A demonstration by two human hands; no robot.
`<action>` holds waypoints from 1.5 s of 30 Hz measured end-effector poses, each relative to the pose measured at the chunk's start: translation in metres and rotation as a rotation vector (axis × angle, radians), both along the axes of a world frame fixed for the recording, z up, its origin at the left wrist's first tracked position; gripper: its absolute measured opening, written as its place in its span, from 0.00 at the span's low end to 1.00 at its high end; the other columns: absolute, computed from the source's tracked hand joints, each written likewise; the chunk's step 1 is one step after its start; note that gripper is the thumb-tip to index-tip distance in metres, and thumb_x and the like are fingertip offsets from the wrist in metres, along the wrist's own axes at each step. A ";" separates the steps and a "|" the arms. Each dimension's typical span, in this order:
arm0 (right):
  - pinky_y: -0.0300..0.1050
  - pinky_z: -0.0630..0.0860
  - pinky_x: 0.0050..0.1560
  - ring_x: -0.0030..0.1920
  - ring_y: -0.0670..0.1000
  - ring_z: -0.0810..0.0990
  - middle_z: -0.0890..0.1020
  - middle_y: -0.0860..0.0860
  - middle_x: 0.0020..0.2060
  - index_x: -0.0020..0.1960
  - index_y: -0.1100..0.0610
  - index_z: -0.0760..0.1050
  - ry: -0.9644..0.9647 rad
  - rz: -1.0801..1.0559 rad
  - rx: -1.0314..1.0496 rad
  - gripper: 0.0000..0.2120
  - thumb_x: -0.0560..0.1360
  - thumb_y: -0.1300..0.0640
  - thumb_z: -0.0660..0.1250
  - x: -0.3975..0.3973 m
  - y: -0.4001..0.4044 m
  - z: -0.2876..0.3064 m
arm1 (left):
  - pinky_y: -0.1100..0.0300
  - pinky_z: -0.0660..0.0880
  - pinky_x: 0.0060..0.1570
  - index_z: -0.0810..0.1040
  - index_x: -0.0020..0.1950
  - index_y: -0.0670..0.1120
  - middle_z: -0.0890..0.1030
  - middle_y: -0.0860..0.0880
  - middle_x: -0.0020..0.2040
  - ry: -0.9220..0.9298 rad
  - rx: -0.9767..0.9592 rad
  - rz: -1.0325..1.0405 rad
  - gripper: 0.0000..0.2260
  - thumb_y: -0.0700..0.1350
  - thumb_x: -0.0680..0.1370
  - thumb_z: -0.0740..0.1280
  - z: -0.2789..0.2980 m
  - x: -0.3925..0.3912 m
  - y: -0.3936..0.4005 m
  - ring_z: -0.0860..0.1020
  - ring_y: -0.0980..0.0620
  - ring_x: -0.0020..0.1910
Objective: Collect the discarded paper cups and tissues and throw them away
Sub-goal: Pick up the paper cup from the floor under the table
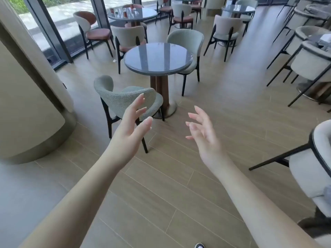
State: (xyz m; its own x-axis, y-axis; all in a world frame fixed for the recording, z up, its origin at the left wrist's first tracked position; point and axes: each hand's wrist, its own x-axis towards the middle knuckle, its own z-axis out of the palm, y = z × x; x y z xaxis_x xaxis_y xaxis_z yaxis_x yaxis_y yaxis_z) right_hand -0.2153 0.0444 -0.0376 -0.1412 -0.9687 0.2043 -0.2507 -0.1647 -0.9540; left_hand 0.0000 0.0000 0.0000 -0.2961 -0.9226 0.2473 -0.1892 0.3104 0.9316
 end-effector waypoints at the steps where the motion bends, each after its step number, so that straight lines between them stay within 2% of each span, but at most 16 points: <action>1: 0.58 0.73 0.67 0.67 0.39 0.73 0.71 0.36 0.68 0.71 0.30 0.59 -0.016 -0.008 0.013 0.24 0.76 0.34 0.58 -0.002 0.001 0.001 | 0.44 0.72 0.68 0.58 0.80 0.55 0.64 0.60 0.77 0.009 0.010 -0.009 0.35 0.63 0.75 0.61 0.000 -0.005 -0.002 0.67 0.66 0.72; 4: 0.58 0.73 0.67 0.67 0.40 0.74 0.71 0.38 0.69 0.73 0.34 0.59 -0.028 -0.036 0.033 0.27 0.75 0.34 0.58 -0.018 -0.002 -0.001 | 0.46 0.74 0.67 0.59 0.80 0.55 0.64 0.61 0.77 0.011 0.038 -0.044 0.34 0.63 0.75 0.61 -0.003 -0.023 -0.014 0.67 0.66 0.72; 9: 0.56 0.73 0.68 0.66 0.39 0.74 0.71 0.38 0.69 0.71 0.33 0.59 -0.078 -0.097 0.025 0.24 0.75 0.36 0.58 -0.067 -0.019 -0.003 | 0.47 0.74 0.66 0.60 0.80 0.54 0.65 0.62 0.77 0.019 0.062 -0.085 0.34 0.62 0.75 0.61 -0.012 -0.074 -0.045 0.66 0.64 0.73; 13: 0.52 0.74 0.67 0.65 0.38 0.74 0.71 0.38 0.69 0.70 0.33 0.59 -0.090 -0.128 0.024 0.23 0.77 0.37 0.58 -0.117 -0.038 -0.009 | 0.50 0.76 0.64 0.60 0.80 0.53 0.66 0.59 0.76 0.010 0.092 -0.083 0.31 0.56 0.77 0.61 -0.022 -0.129 -0.068 0.68 0.65 0.71; 17: 0.45 0.75 0.64 0.65 0.38 0.74 0.71 0.39 0.69 0.73 0.37 0.59 -0.129 -0.152 0.035 0.22 0.79 0.44 0.57 -0.173 -0.056 -0.018 | 0.52 0.75 0.65 0.59 0.80 0.52 0.66 0.57 0.77 -0.002 0.134 -0.119 0.30 0.53 0.78 0.59 -0.029 -0.190 -0.091 0.68 0.65 0.71; 20: 0.43 0.76 0.63 0.66 0.39 0.74 0.71 0.41 0.69 0.73 0.38 0.59 -0.157 -0.164 0.056 0.23 0.79 0.44 0.57 -0.206 -0.064 -0.025 | 0.49 0.73 0.68 0.59 0.80 0.51 0.66 0.55 0.77 -0.042 0.142 -0.147 0.30 0.54 0.78 0.59 -0.030 -0.229 -0.109 0.67 0.64 0.72; 24: 0.42 0.77 0.62 0.66 0.40 0.74 0.71 0.42 0.70 0.74 0.40 0.60 -0.198 -0.194 0.062 0.22 0.81 0.47 0.57 -0.243 -0.081 -0.037 | 0.46 0.69 0.71 0.59 0.80 0.53 0.68 0.55 0.75 -0.084 0.122 -0.199 0.34 0.62 0.76 0.61 -0.030 -0.272 -0.135 0.67 0.63 0.73; 28: 0.40 0.77 0.61 0.66 0.39 0.74 0.71 0.40 0.69 0.76 0.41 0.59 -0.203 -0.235 0.095 0.26 0.79 0.43 0.57 -0.268 -0.105 -0.042 | 0.43 0.69 0.71 0.59 0.80 0.56 0.69 0.58 0.74 -0.119 0.128 -0.235 0.34 0.63 0.76 0.61 -0.036 -0.296 -0.167 0.67 0.64 0.72; 34: 0.56 0.72 0.69 0.66 0.38 0.74 0.71 0.37 0.68 0.73 0.37 0.60 -0.167 -0.287 0.167 0.24 0.78 0.40 0.58 -0.304 -0.156 -0.057 | 0.47 0.73 0.67 0.60 0.79 0.58 0.70 0.61 0.72 -0.117 0.171 -0.294 0.32 0.64 0.76 0.61 -0.058 -0.335 -0.233 0.68 0.65 0.71; 38: 0.59 0.71 0.69 0.66 0.38 0.74 0.72 0.34 0.67 0.71 0.33 0.61 -0.134 -0.343 0.214 0.25 0.76 0.37 0.59 -0.332 -0.209 -0.065 | 0.50 0.75 0.66 0.60 0.79 0.56 0.70 0.58 0.73 -0.091 0.199 -0.345 0.33 0.63 0.75 0.61 -0.072 -0.361 -0.294 0.68 0.64 0.72; 45: 0.57 0.69 0.71 0.65 0.38 0.74 0.71 0.36 0.68 0.74 0.38 0.60 -0.082 -0.436 0.273 0.24 0.79 0.42 0.58 -0.370 -0.325 -0.058 | 0.56 0.77 0.62 0.61 0.79 0.54 0.71 0.55 0.72 -0.051 0.235 -0.414 0.30 0.58 0.77 0.60 -0.080 -0.401 -0.428 0.69 0.63 0.71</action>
